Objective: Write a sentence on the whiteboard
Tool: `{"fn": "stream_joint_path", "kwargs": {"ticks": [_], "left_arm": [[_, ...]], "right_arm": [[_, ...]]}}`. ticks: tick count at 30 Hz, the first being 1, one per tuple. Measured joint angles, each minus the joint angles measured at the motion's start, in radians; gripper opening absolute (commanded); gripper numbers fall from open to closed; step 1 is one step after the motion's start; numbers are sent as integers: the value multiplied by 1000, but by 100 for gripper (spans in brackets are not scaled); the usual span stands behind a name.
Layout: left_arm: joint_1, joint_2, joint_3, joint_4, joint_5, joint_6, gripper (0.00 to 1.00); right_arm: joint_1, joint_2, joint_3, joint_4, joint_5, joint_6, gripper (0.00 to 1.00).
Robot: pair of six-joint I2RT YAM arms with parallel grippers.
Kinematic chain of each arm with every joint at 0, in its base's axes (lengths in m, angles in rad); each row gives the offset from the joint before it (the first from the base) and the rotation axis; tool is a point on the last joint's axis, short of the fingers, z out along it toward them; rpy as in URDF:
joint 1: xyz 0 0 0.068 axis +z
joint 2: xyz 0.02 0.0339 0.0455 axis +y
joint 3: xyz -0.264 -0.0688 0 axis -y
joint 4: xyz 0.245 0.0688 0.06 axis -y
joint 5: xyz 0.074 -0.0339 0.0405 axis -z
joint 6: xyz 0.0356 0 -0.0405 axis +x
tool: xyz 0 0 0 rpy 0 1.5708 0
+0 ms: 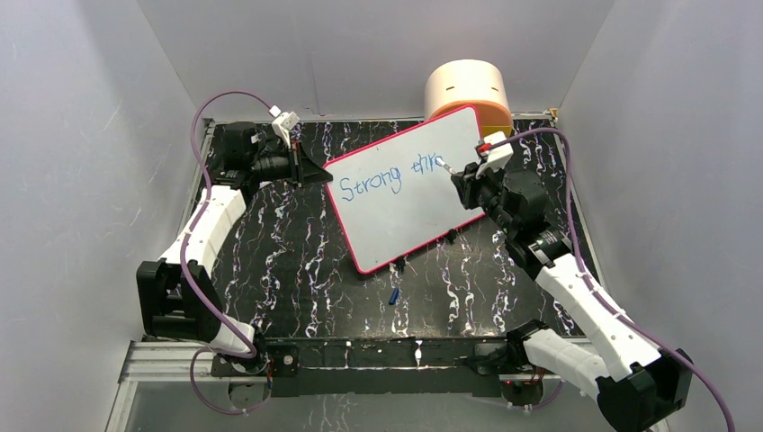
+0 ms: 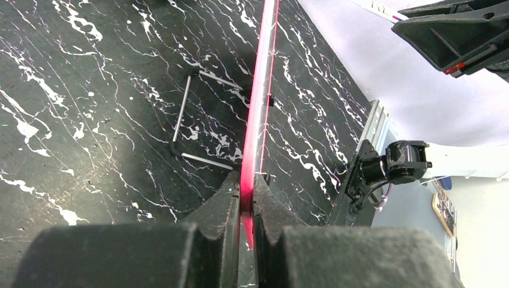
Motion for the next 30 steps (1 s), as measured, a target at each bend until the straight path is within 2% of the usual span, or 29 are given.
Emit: {"fn": "stream_joint_path", "kwargs": {"ticks": [13,30], "left_arm": [[23,82,123,-182,52,144,0],[27,82,122,-206,63,176,0]], "right_arm": [[-25,60,61,-59,44,-69,0],[-51,193,156,-136,63,-114,0]]}}
